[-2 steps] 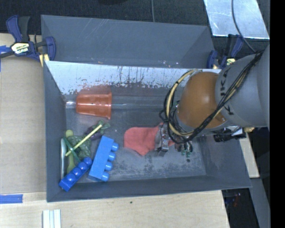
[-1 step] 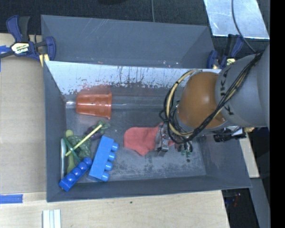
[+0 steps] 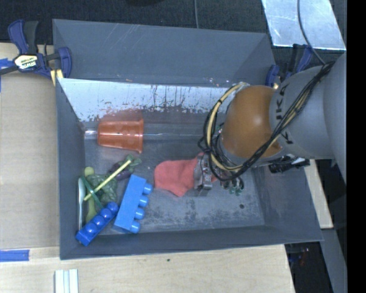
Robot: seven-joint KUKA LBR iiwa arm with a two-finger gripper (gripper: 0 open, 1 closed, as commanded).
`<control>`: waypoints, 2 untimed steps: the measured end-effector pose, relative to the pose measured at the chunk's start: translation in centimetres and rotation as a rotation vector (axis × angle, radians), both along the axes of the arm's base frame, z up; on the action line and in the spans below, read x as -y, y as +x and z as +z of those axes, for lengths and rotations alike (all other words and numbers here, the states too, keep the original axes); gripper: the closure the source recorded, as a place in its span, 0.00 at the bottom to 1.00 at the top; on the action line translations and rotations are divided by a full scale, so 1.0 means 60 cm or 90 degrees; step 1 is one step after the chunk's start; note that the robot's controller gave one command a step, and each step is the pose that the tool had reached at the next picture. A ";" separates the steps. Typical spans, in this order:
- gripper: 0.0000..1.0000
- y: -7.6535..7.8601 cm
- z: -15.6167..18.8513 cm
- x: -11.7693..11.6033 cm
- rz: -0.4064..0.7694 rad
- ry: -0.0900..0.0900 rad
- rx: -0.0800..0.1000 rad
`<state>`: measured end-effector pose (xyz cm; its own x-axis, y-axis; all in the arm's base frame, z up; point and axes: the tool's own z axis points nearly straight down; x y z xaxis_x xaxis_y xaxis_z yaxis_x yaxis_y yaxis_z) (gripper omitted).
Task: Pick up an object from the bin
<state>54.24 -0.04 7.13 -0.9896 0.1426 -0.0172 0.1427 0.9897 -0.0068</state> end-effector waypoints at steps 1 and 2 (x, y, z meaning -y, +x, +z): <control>1.00 0.092 0.011 -0.080 0.106 -0.001 0.003; 0.00 0.102 0.000 -0.102 0.158 -0.003 0.001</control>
Offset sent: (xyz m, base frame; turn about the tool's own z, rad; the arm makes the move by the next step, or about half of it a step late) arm 0.0600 0.0618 -0.0013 -0.2495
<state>60.39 6.09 7.12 -0.9942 -0.1055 -0.0190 -0.1053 0.9944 -0.0120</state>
